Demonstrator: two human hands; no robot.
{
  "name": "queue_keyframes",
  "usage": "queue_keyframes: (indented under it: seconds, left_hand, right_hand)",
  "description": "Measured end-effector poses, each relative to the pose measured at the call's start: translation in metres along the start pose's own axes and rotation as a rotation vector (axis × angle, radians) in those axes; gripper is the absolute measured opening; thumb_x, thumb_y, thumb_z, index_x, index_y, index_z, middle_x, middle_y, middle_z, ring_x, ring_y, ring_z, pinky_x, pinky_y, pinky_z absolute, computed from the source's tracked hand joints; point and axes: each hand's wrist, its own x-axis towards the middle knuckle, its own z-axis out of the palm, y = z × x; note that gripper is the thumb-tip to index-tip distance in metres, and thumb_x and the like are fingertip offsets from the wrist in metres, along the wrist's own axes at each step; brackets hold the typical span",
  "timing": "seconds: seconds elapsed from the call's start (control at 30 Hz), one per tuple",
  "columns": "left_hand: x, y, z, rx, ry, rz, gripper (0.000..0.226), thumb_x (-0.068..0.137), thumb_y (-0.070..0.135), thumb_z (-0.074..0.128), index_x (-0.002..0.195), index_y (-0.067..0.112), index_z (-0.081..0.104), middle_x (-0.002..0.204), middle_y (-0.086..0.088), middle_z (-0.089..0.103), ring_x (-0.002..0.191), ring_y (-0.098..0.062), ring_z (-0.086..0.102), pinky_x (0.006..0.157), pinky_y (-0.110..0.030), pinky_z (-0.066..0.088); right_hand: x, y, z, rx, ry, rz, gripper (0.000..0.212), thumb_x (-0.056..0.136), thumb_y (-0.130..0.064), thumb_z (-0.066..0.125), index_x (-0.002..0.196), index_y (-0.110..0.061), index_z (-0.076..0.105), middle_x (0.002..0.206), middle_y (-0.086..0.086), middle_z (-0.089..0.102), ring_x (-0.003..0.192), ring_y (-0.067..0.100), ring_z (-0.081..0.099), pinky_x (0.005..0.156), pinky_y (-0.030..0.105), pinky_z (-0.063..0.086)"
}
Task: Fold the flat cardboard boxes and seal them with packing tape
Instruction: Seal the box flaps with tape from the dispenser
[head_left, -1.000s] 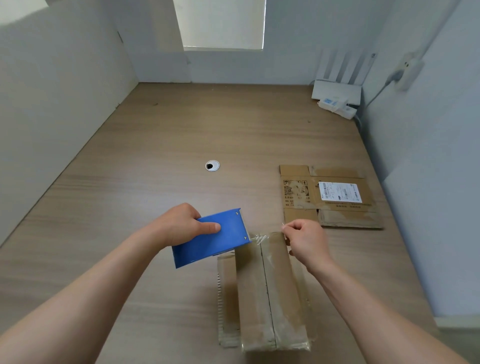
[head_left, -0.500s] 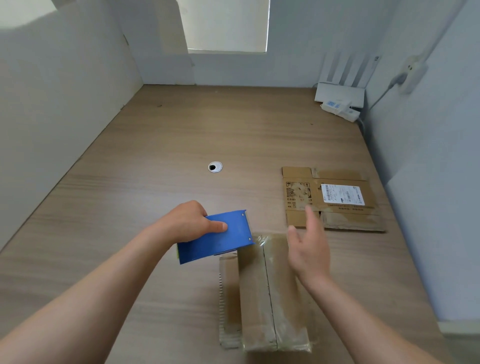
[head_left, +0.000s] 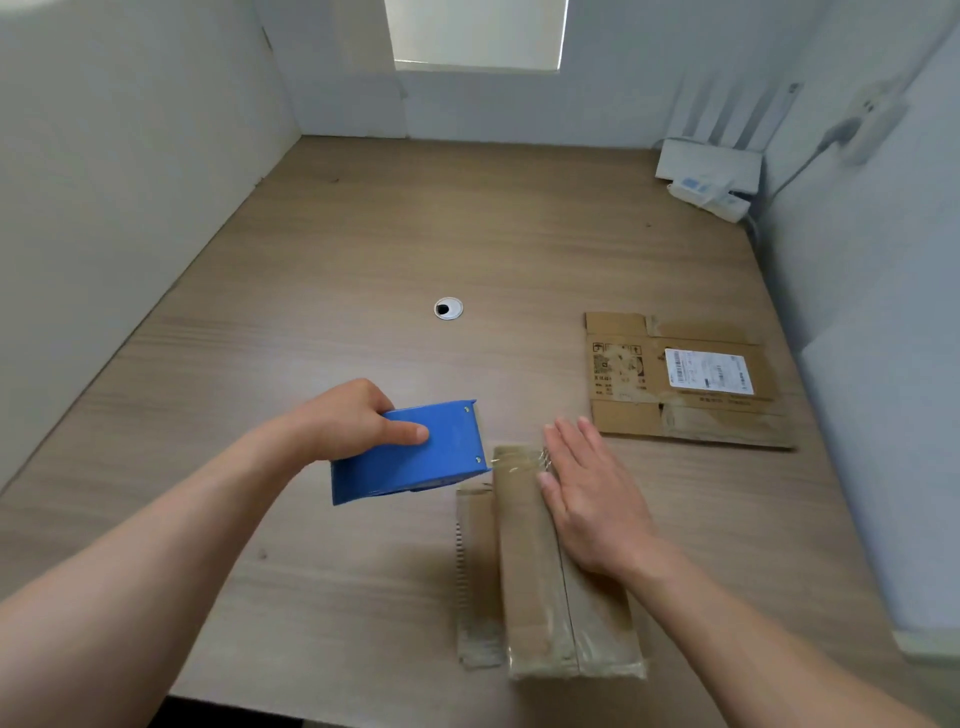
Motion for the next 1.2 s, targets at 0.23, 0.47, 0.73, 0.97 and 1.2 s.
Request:
queue_keyframes:
  seconds: [0.23,0.47,0.73,0.97,1.2]
  left_hand:
    - [0.005,-0.002,-0.002,0.127,0.009,-0.027,0.045,0.084,0.052,0.072,0.072,0.010,0.064,0.066,-0.002,0.057,0.061,-0.019,0.051,0.057,-0.029,0.033]
    - [0.013,0.020,0.013,0.359,0.094,-0.074,0.053,0.078,0.065,0.066,0.074,0.012,0.059,0.076,-0.003,0.062,0.071,-0.021,0.059,0.062,-0.031,0.042]
    - [0.009,0.047,0.047,0.693,0.247,-0.063,0.026,0.086,0.041,0.057,0.074,0.018,0.054,0.074,0.002,0.057,0.068,-0.020,0.057,0.063,-0.027,0.048]
    - [0.004,-0.038,0.095,0.555,0.487,-0.107,0.027,0.099,0.049,0.041,0.100,0.024,0.052,0.103,0.002,0.065,0.094,-0.024,0.060,0.072,-0.033,0.037]
    - [-0.009,-0.111,0.151,0.345,0.383,-0.262,0.032,0.098,0.030,0.048,0.128,0.021,0.049,0.120,-0.002,0.064,0.112,-0.027,0.057,0.086,-0.041,0.034]
  right_hand:
    - [-0.002,-0.003,-0.004,0.030,0.006,0.008,0.063,0.105,-0.049,0.020,0.161,-0.023,0.008,0.168,-0.008,-0.002,0.153,0.011,-0.013,0.126,0.036,0.004]
    - [-0.002,-0.006,-0.005,0.024,0.000,0.017,0.061,0.106,-0.047,0.023,0.160,-0.022,0.008,0.168,-0.007,-0.001,0.154,0.014,-0.012,0.126,0.037,0.007]
    - [-0.004,-0.008,-0.008,0.037,0.011,0.017,0.062,0.106,-0.047,0.020,0.160,-0.022,0.005,0.168,-0.006,-0.004,0.153,0.014,-0.014,0.125,0.035,0.000]
    - [-0.003,-0.007,-0.006,0.071,0.022,-0.014,0.062,0.107,-0.043,0.023,0.160,-0.017,0.008,0.168,-0.003,-0.001,0.152,0.014,-0.016,0.120,0.025,-0.012]
    - [-0.006,-0.010,-0.009,0.088,0.013,-0.011,0.061,0.108,-0.040,0.024,0.160,-0.017,0.007,0.168,-0.005,-0.002,0.152,0.012,-0.017,0.118,0.023,-0.014]
